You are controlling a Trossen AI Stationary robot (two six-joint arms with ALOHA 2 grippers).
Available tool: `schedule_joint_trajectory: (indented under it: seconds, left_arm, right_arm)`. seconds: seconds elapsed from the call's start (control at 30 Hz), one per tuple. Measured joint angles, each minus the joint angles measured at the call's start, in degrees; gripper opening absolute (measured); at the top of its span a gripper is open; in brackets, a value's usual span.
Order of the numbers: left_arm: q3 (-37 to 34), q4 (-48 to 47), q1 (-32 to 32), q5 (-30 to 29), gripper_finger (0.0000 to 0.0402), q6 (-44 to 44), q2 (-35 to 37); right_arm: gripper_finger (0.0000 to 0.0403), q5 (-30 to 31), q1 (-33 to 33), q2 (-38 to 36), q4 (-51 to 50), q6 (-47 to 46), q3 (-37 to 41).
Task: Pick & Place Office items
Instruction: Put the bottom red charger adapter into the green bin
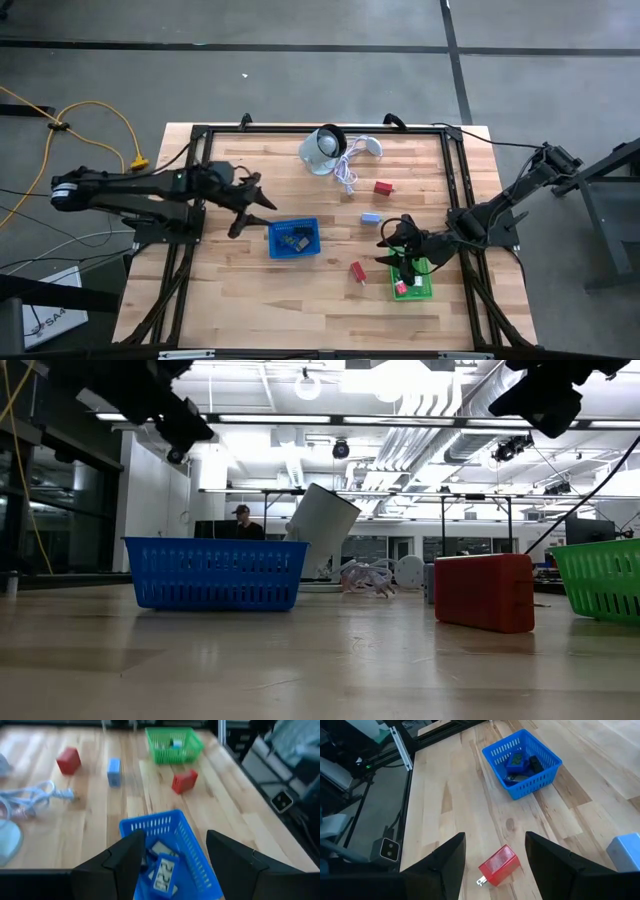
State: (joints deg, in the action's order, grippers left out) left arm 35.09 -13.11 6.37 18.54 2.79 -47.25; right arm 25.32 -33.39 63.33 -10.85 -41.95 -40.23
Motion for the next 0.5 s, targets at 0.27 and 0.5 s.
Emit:
schedule_joint_trajectory:
  seconds: [0.27,0.5]
  left_arm:
    - [-8.23,8.66,0.0,-2.84,0.0211,-2.16,6.44]
    - [-9.81,8.44,0.0,-6.97,0.0211,-6.15,7.05]
  right_arm:
    - [0.0192,0.2,0.0,0.0,0.03,0.0,0.0]
    - [0.0192,-0.42,0.0,0.0,4.24,2.98,0.0]
